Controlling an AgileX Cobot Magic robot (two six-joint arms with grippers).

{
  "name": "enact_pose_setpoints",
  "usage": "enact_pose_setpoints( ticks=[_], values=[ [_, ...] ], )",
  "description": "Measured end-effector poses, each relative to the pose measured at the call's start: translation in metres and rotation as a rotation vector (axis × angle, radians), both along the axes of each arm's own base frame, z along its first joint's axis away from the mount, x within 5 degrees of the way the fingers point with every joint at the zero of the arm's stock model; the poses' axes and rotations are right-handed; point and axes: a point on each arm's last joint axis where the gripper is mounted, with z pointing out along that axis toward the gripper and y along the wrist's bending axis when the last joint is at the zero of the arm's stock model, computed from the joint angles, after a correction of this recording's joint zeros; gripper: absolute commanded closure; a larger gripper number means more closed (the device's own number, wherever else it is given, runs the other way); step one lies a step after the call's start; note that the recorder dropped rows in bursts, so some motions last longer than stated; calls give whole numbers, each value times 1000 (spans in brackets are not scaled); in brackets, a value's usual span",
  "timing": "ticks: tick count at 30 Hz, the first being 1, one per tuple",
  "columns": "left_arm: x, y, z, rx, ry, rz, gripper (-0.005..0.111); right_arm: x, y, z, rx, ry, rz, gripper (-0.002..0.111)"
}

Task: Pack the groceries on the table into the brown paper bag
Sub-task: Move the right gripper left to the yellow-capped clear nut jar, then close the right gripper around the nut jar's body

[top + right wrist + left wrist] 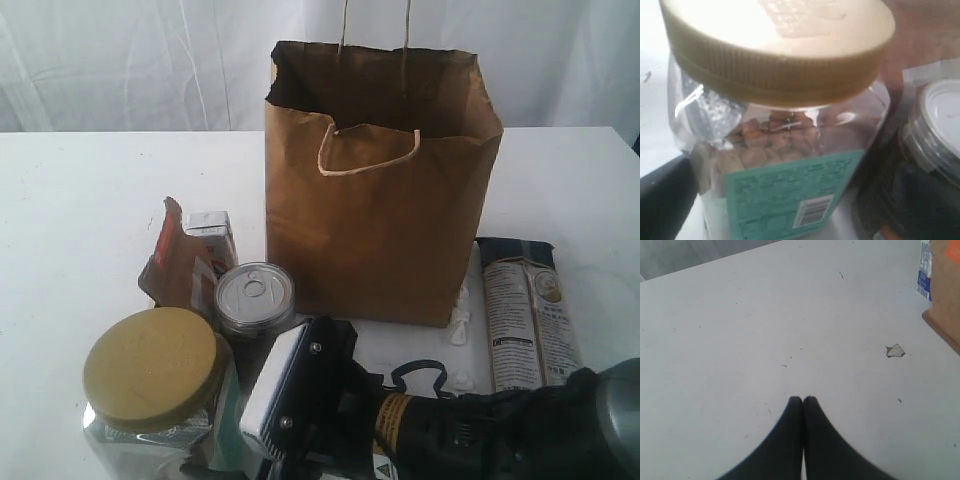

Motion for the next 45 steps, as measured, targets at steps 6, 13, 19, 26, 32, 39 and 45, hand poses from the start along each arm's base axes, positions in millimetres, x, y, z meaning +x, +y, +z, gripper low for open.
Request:
enact_pose_setpoints(
  ticks=[6,13,19,26,32,39,45],
  values=[
    [0,0,0,0,0,0,107,2,8,6,24,-35,40,9],
    [0,0,0,0,0,0,107,7,28,7,31,-60,162,9],
    [0,0,0,0,0,0,107,4,31,5,29,-32,206,9],
    [0,0,0,0,0,0,107,-3,31,3,26,27,265,9],
    [0,0,0,0,0,0,107,3,36,-3,59,57,230,9],
    [0,0,0,0,0,0,107,12,50,-6,109,87,221,9],
    [0,0,0,0,0,0,107,13,51,-14,101,112,214,9]
  ],
)
